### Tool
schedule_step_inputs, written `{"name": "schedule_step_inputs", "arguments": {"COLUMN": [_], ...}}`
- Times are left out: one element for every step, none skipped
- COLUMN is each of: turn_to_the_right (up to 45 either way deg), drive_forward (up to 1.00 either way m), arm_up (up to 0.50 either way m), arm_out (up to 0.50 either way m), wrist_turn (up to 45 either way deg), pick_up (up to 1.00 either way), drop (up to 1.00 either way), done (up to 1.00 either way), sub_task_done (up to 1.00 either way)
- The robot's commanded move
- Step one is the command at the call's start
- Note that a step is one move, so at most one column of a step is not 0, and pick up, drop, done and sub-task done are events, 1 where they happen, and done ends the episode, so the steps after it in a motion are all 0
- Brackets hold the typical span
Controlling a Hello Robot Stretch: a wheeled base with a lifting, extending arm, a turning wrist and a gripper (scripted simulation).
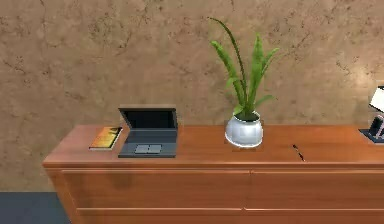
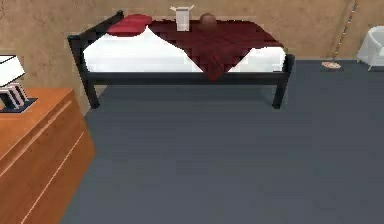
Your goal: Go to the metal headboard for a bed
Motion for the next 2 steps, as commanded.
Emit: {"name": "schedule_step_inputs", "arguments": {"turn_to_the_right": [-45.0,-45.0], "drive_forward": [0.0,0.0], "arm_up": [0.0,0.0], "arm_out": [0.0,0.0], "wrist_turn": [0.0,0.0], "pick_up": [0.0,0.0], "drop": [0.0,0.0], "done": [0.0,0.0], "sub_task_done": [0.0,0.0]}}
